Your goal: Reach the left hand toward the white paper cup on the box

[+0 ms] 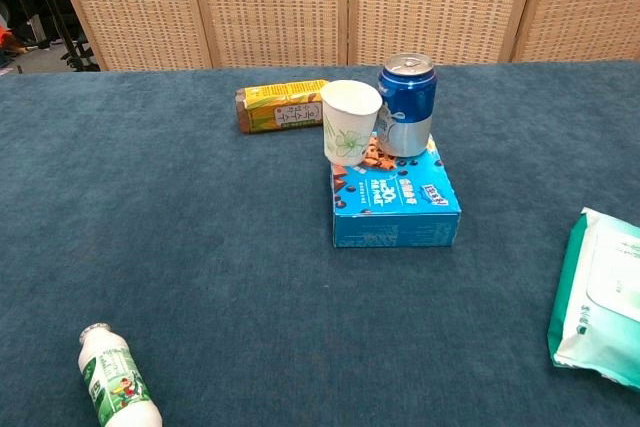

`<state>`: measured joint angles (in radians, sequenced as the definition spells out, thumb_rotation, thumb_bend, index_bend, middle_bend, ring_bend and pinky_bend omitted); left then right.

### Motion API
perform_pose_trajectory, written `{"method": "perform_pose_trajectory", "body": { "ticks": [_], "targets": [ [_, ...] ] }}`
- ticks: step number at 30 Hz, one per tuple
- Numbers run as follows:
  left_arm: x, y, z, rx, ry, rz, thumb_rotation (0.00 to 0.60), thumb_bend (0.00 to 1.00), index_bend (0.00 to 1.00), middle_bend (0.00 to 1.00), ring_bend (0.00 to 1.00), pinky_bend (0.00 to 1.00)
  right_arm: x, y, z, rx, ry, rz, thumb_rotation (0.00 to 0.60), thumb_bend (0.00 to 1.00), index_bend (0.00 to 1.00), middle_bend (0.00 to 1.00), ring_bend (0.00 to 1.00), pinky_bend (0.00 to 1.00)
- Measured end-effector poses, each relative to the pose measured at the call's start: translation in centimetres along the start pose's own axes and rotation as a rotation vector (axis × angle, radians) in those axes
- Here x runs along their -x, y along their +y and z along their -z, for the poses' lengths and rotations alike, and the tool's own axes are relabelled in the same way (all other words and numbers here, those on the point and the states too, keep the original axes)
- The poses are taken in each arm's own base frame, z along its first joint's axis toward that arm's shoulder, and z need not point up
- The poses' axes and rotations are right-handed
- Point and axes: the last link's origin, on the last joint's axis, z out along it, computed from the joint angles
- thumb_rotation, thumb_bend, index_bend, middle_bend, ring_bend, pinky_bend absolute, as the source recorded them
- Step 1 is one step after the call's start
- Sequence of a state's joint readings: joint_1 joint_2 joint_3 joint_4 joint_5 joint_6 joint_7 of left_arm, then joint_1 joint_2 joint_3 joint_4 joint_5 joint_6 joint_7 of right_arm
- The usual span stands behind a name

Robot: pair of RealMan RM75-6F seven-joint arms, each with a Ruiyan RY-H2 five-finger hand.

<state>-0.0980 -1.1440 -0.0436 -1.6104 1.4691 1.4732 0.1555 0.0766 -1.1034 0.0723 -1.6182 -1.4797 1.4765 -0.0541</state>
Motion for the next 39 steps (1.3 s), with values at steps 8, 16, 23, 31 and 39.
{"method": "perform_pose_trajectory", "body": {
  "ticks": [8, 16, 23, 31, 39],
  "targets": [
    [0.1, -0.1, -0.1, -0.006, -0.001, -0.001, 0.6, 0.0, 0.0, 0.0, 0.0, 0.0, 0.0, 0.1, -0.2, 0.002, -0.002, -0.001, 0.6, 0.0, 0.0, 0.0, 0.0, 0.0],
    [0.1, 0.0, 0.0, -0.001, -0.002, 0.001, 0.6, 0.0, 0.0, 0.0, 0.0, 0.0, -0.2, 0.2, 0.0, 0.001, 0.0, -0.009, 0.6, 0.0, 0.0, 0.0, 0.0, 0.0],
    [-0.3, 0.4, -0.4, 0.037, 0.044, 0.041, 0.6, 0.21, 0.0, 0.71, 0.74, 0.54, 0.0, 0.0, -0.2, 0.0, -0.011, -0.007, 0.6, 0.0, 0.0, 0.0, 0.0, 0.0],
    [-0.4, 2.9, -3.3, 0.124, 0.16, 0.187, 0.6, 0.95, 0.0, 0.95, 1.0, 0.99, 0.1, 0.0, -0.3, 0.005, -0.018, -0.014, 0.6, 0.0, 0.0, 0.0, 0.0, 0.0],
    [-0.1, 7.6, -7.5, 0.248, -0.018, 0.252, 0.6, 0.98, 0.0, 0.95, 1.0, 0.99, 0.2, -0.1, -0.3, 0.007, -0.025, -0.014, 0.6, 0.0, 0.0, 0.0, 0.0, 0.0]
  ]
}}
